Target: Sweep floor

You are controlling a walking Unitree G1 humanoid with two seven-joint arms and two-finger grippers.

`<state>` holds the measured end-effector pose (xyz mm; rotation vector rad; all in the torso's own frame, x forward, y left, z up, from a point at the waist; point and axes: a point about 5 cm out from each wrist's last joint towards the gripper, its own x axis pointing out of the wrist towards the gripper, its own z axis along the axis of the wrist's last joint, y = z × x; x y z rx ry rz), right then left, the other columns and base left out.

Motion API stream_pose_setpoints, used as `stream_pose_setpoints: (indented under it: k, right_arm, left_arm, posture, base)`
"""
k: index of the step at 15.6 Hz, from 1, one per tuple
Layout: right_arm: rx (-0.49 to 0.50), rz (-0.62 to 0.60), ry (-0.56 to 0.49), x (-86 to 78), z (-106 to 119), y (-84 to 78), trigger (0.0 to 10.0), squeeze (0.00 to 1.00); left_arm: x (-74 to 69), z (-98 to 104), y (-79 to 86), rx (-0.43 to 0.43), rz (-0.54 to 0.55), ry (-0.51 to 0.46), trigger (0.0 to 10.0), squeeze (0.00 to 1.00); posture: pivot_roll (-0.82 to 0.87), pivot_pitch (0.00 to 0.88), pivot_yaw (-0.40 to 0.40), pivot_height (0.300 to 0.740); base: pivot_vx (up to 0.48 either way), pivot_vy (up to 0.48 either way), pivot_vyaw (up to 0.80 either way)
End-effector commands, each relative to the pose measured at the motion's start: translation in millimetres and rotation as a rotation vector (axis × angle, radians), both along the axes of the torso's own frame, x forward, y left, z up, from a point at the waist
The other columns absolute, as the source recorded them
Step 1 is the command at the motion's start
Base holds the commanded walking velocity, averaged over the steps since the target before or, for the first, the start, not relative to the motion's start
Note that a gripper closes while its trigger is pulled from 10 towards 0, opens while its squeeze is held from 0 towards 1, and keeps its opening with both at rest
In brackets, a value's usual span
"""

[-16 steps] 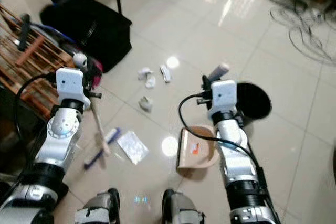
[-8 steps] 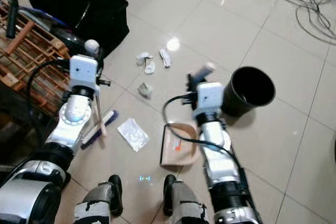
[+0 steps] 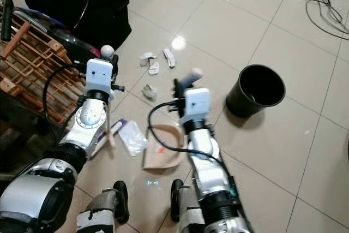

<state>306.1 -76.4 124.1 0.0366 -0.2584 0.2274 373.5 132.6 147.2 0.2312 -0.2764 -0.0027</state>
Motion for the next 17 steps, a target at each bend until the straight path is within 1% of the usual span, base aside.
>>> stream_pose_setpoints:
  k: [1,2,3,4,5,6,7,8,10,13,14,16,17]
  right_arm:
    - [-0.016,-0.011,0.047,-4.2,-11.4,-2.2,10.0,0.00]
    - [-0.010,-0.031,0.062,-4.5,-13.8,-3.2,10.0,0.00]
    - [-0.006,-0.038,0.067,-4.2,-14.4,-3.8,10.0,0.00]
    - [0.007,-0.056,0.079,-1.6,-15.0,-7.0,10.0,0.00]
    - [0.010,-0.059,0.083,-0.8,-15.3,-8.0,10.0,0.00]
    - [0.003,-0.062,0.092,1.2,-17.1,-10.9,10.0,0.00]
    - [0.002,-0.066,0.096,1.9,-17.7,-12.1,10.0,0.00]
    - [0.005,-0.072,0.100,2.9,-18.3,-13.6,10.0,0.00]
    - [0.017,-0.103,0.107,7.0,-17.8,-19.6,10.0,0.00]
    - [0.023,-0.108,0.110,9.6,-17.5,-21.4,10.0,0.00]
    - [0.022,-0.107,0.117,10.8,-19.0,-21.8,10.0,0.00]
    - [0.024,-0.109,0.124,12.0,-20.6,-23.1,10.0,0.00]
    - [0.026,-0.110,0.125,12.4,-20.9,-23.4,10.0,0.00]
  left_arm:
    - [-2.5,-10.8,-3.0,-0.067,0.005,0.051,10.0,0.00]
    - [-0.7,-4.5,-9.4,-0.115,-0.018,0.029,10.0,0.00]
    - [0.1,-1.9,-11.3,-0.136,-0.025,0.022,10.0,0.00]
    - [2.2,9.5,-17.7,-0.162,-0.059,-0.025,10.0,0.00]
    - [2.6,13.7,-19.8,-0.166,-0.071,-0.044,10.0,0.00]
    - [1.5,20.8,-25.2,-0.168,-0.116,-0.084,10.0,0.00]
    - [0.1,22.7,-26.7,-0.174,-0.136,-0.100,10.0,0.00]
    - [-2.2,23.6,-27.1,-0.188,-0.155,-0.115,10.0,0.00]
    - [-10.5,28.9,-24.6,-0.280,-0.183,-0.155,10.0,0.00]
    - [-11.1,39.2,-24.8,-0.347,-0.184,-0.180,10.0,0.00]
    - [-10.2,45.7,-25.3,-0.381,-0.193,-0.183,10.0,0.00]
    - [-8.7,56.4,-18.9,-0.401,-0.199,-0.191,10.0,0.00]
    - [-8.9,58.8,-16.5,-0.397,-0.202,-0.194,10.0,0.00]
  posture:
    - [-0.06,0.352,-0.064,0.740]
    - [-0.05,0.344,-0.063,0.740]
    - [-0.05,0.344,-0.063,0.740]
    - [-0.04,0.353,-0.069,0.740]
    - [-0.04,0.353,-0.069,0.740]
    - [-0.03,0.364,-0.073,0.740]
    - [-0.02,0.364,-0.074,0.740]
    - [-0.02,0.345,-0.068,0.740]
    - [-0.01,0.336,-0.066,0.740]
    - [0.00,0.333,-0.065,0.740]
    - [0.01,0.323,-0.059,0.740]
    - [0.02,0.308,-0.053,0.740]
    - [0.02,0.308,-0.053,0.740]
  base:
    - [0.000,0.000,0.00]
    - [0.000,0.000,0.00]
    - [0.000,0.000,0.00]
    - [0.000,0.000,0.00]
    - [0.000,0.000,0.00]
    - [0.000,0.000,0.00]
    - [0.000,0.000,0.00]
    - [0.000,0.000,0.00]
    - [0.000,0.000,0.00]
    - [0.000,0.000,0.00]
    - [0.000,0.000,0.00]
    - [0.000,0.000,0.00]
    - [0.000,0.000,0.00]
